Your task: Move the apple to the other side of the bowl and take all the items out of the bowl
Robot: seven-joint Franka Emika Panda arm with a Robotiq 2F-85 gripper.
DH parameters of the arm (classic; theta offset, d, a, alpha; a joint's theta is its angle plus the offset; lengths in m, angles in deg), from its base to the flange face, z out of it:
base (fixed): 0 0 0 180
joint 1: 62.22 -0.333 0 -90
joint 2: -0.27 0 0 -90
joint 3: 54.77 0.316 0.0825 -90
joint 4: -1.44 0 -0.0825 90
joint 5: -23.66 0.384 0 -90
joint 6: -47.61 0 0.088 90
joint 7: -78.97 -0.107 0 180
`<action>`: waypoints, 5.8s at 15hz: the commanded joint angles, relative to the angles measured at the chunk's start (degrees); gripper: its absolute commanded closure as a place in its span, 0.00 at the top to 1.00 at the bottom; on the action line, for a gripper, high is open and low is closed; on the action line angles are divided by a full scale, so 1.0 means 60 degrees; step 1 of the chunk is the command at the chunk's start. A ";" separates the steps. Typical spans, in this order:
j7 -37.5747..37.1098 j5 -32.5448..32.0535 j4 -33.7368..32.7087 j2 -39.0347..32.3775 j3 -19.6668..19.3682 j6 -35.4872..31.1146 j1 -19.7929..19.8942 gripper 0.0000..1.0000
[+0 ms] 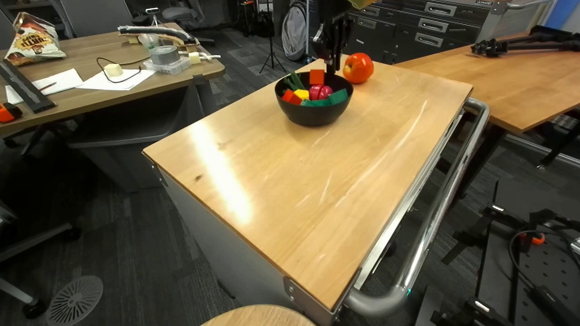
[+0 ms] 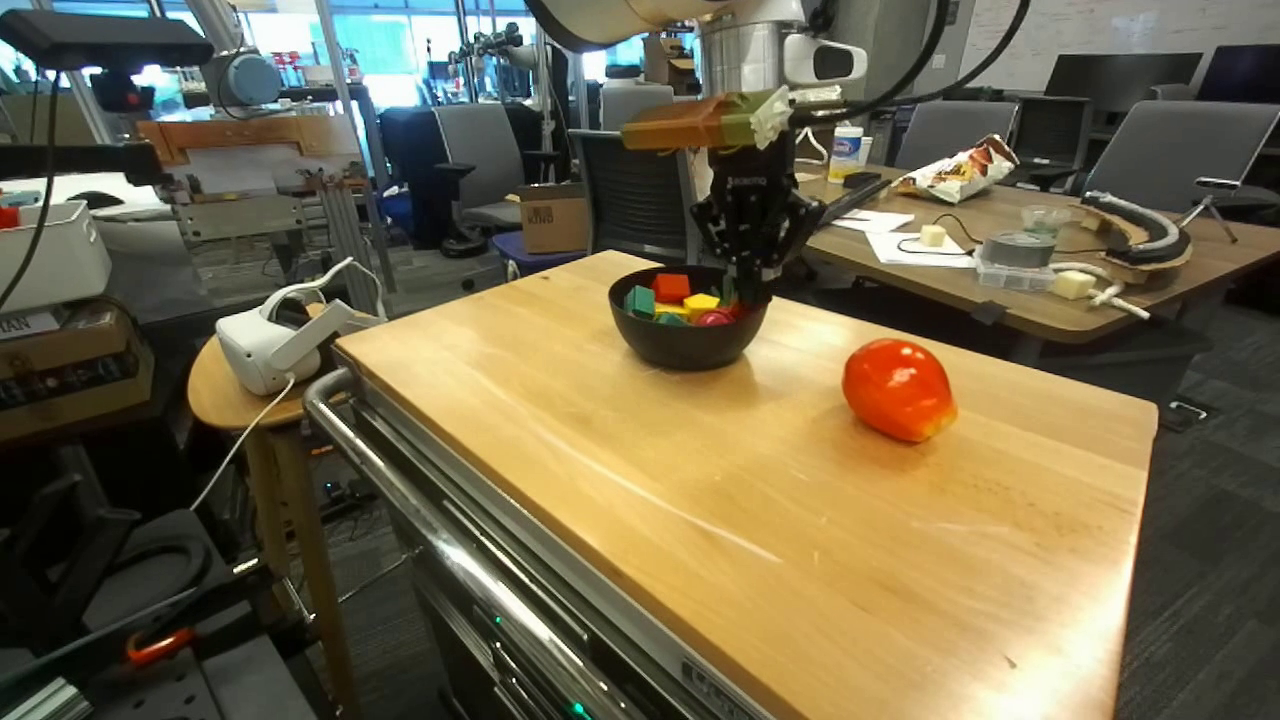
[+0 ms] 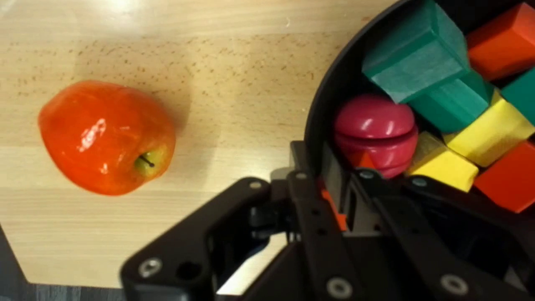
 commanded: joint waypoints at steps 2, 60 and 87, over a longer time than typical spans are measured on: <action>-0.0041 -0.0304 -0.0568 0.0114 0.0003 0.0235 -0.0219 0.58; -0.2510 0.0899 -0.0730 -0.0006 0.1589 0.0590 -0.2376 0.14; -0.2510 0.0873 -0.0610 -0.0219 0.0933 -0.0308 -0.1901 1.00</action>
